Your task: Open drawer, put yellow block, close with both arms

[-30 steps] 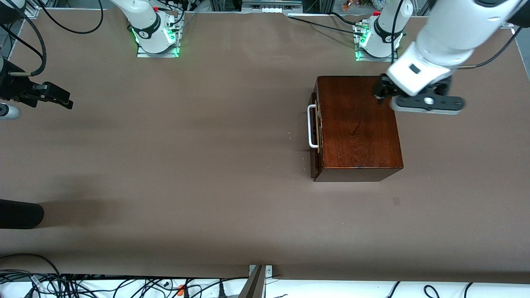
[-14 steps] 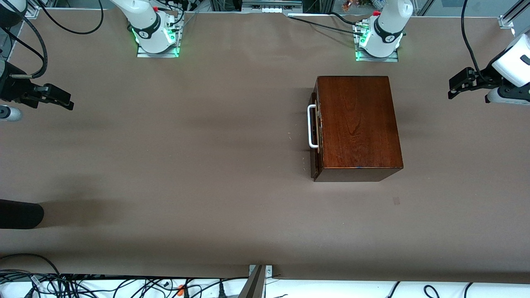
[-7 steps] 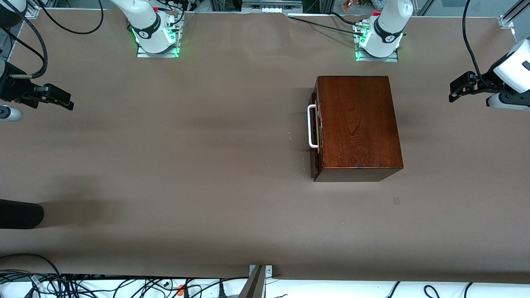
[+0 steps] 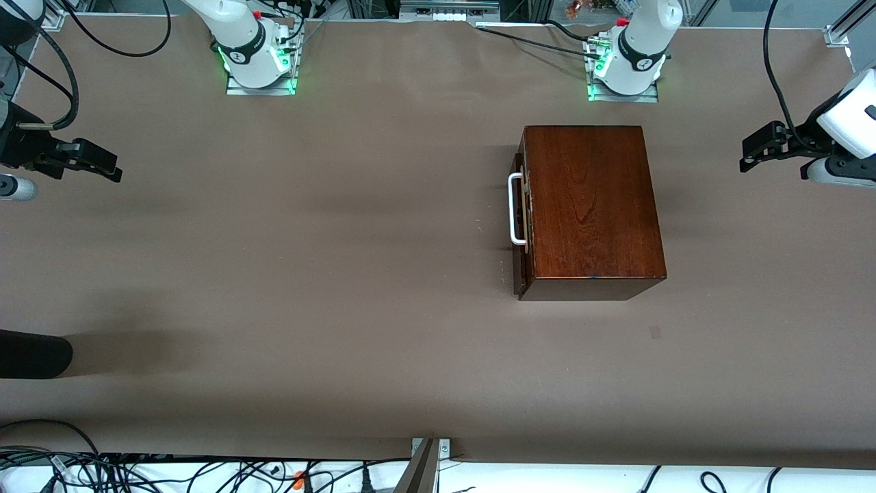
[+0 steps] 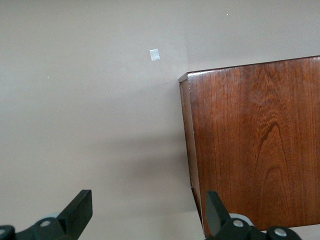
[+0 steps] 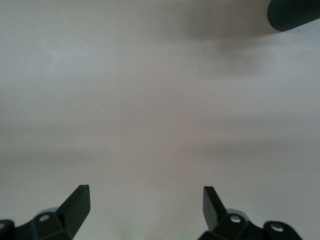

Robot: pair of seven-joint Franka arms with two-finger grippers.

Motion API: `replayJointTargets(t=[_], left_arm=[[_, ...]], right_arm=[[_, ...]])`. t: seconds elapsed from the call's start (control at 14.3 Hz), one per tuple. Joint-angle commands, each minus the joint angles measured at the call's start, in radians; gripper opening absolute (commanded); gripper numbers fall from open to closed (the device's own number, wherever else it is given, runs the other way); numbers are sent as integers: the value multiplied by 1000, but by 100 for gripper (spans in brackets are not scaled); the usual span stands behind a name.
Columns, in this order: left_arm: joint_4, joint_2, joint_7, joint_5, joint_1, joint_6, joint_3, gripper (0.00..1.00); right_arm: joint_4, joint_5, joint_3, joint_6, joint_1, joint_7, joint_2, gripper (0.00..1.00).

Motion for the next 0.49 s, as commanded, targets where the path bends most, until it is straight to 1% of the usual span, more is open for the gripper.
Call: replayJointTargets(t=[0.0,0.42], left_arm=[[37,17,8,-18,-3,-25,2,100],[39,15,10,-8,-7,-28,-1,100]], right_arm=[[-9,14,-6,-5,4,1,-13,100],[-11,14,-6,-5,4,1,-13,100]])
